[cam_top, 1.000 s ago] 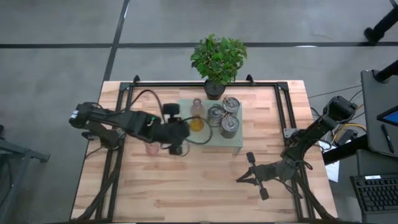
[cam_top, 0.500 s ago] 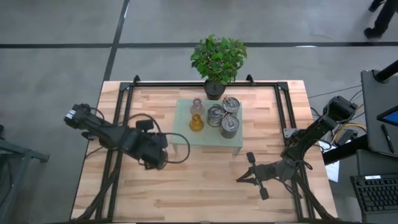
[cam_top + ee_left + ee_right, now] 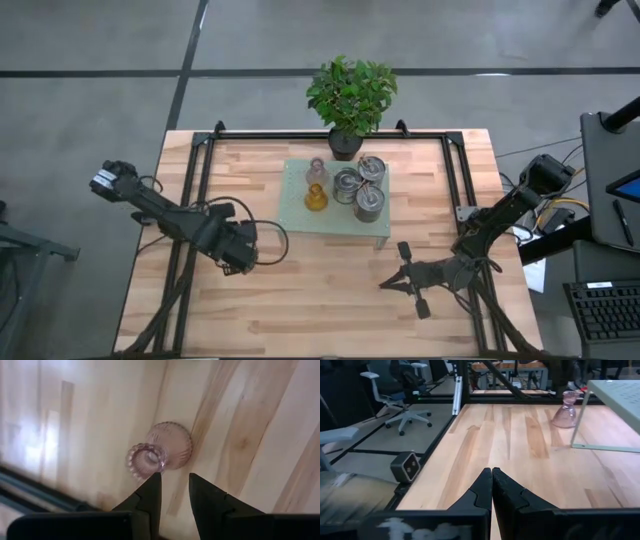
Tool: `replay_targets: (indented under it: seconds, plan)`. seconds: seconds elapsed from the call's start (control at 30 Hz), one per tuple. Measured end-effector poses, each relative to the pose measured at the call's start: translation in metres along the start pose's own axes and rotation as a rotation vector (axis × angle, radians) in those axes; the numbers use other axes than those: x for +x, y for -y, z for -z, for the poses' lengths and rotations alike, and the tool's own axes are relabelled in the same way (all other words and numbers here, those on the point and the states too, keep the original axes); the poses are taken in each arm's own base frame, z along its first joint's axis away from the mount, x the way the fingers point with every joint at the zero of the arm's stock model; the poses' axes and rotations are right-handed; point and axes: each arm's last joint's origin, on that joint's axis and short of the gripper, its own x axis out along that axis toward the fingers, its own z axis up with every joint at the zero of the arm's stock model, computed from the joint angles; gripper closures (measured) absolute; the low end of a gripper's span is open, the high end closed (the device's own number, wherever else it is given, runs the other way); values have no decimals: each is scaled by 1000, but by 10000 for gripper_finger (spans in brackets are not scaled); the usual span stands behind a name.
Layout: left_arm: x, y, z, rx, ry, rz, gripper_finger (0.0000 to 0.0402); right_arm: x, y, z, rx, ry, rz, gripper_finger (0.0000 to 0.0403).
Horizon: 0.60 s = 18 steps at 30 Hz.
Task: Pick & Place candle stick holders
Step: Put the purple candle holder on the shelf
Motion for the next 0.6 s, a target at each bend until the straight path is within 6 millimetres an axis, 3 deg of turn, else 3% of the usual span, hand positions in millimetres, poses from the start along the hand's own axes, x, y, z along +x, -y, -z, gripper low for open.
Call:
replay_targets:
  seconds: [0.37, 0.6]
  plan:
    - [38, -7, 25, 36, -33, -11, 307, 0, 1, 0, 11, 3, 9, 394]
    - [31, -5, 21, 20, -32, 29, 307, 0, 1, 0, 10, 3, 10, 394]
